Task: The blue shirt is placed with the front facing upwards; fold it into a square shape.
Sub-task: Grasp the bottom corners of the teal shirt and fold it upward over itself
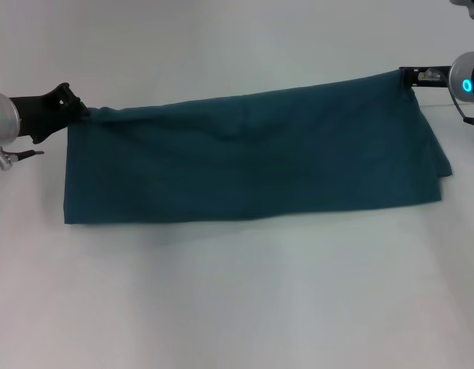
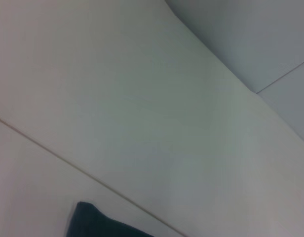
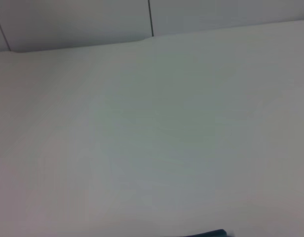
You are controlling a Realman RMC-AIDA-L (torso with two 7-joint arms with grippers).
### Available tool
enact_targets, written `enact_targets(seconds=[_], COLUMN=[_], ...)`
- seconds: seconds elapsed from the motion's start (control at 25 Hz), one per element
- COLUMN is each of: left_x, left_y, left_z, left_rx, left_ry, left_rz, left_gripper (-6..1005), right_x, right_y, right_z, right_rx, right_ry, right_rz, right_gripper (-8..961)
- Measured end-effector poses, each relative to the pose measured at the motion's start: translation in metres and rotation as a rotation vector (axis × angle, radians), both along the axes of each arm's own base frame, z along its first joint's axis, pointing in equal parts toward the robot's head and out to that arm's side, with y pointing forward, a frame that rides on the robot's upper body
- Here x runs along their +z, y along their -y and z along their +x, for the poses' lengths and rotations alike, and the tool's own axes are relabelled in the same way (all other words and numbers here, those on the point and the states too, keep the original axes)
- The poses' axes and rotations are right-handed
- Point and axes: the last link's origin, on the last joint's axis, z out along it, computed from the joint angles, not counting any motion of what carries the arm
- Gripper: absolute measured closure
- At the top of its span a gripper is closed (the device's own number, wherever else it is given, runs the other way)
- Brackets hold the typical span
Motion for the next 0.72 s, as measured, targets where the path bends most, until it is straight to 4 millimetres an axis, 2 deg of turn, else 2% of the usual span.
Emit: enact_targets(seconds=[0.28,0.32,0.56,0.68,0.72], left_x=[0.0,0.001,0.007,0.006,0.006], left_y=[0.003,0.004,0.01,0.012,0.013], left_z=[-0.005,-0.007,-0.017,-0.017,-0.016], left_rx=[0.015,0.021,0.051,0.042,0.037], left_ry=[0.003,0.01,0.071,0.075,0.073], left_rz=[0.049,0.059,0.113,0.104,0.099], left_gripper=[936,936,727,579,530], right_x=[0.006,0.008,0.028,0.035,0.038], right_y=[-0.005,-0.006,-0.011,-0.01,-0.009], right_z=[-0.006,-0.006,-0.006,-0.002,0.0], right_rx=[0.024,0.026,0.024,0.004,-0.002], right_ry=[0.054,0.059,0.062,0.037,0.028], right_rz=[-0.005,-0.001,0.017,0.012,0.012], right_gripper=[877,831,548,401,393])
